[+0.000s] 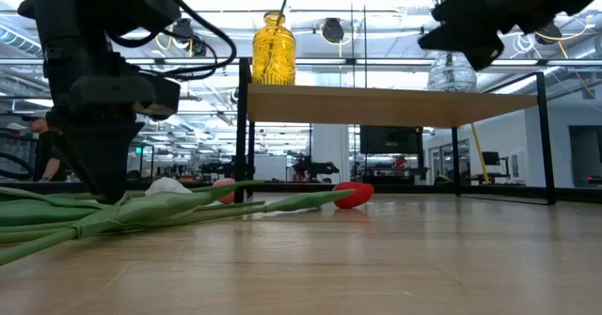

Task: Pick and place flowers into a vace then onto a shelf
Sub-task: Put the yellow flower into the yellow vase

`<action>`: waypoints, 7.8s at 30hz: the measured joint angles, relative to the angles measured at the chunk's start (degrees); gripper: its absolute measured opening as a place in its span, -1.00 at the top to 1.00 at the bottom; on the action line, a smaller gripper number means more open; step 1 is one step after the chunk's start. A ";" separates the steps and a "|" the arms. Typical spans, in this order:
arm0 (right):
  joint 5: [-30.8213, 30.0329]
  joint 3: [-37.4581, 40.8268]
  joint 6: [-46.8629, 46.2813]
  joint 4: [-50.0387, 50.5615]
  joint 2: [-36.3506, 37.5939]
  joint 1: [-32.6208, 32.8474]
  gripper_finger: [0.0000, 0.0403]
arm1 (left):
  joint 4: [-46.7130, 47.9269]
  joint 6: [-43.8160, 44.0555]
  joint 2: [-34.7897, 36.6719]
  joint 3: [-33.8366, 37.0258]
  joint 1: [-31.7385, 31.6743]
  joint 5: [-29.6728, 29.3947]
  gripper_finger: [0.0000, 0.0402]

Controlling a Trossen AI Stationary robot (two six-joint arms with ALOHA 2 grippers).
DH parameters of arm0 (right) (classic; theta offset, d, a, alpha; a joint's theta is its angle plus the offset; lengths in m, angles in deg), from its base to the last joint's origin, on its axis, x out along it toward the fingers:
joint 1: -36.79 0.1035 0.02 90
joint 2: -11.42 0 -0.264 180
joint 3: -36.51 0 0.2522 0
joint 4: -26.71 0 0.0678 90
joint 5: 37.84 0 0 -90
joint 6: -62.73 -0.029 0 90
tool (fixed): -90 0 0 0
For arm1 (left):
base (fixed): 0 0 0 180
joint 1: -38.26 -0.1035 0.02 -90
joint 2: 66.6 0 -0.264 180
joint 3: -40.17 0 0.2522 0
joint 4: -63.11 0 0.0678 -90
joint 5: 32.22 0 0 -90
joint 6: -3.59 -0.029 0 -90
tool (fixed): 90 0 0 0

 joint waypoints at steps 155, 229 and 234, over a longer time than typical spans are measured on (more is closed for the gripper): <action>22.30 -28.17 20.03 -44.92 -24.81 -16.68 1.00 | 29.61 -18.13 27.39 -50.45 27.67 -50.99 0.13; 37.05 -28.17 6.97 -51.00 -24.79 -18.40 0.39 | -19.07 -70.89 13.26 -50.45 17.49 -39.46 0.97; 37.07 -28.17 0.68 -40.83 -24.79 -18.40 0.19 | -17.93 -68.10 16.12 -50.45 20.01 -42.76 0.98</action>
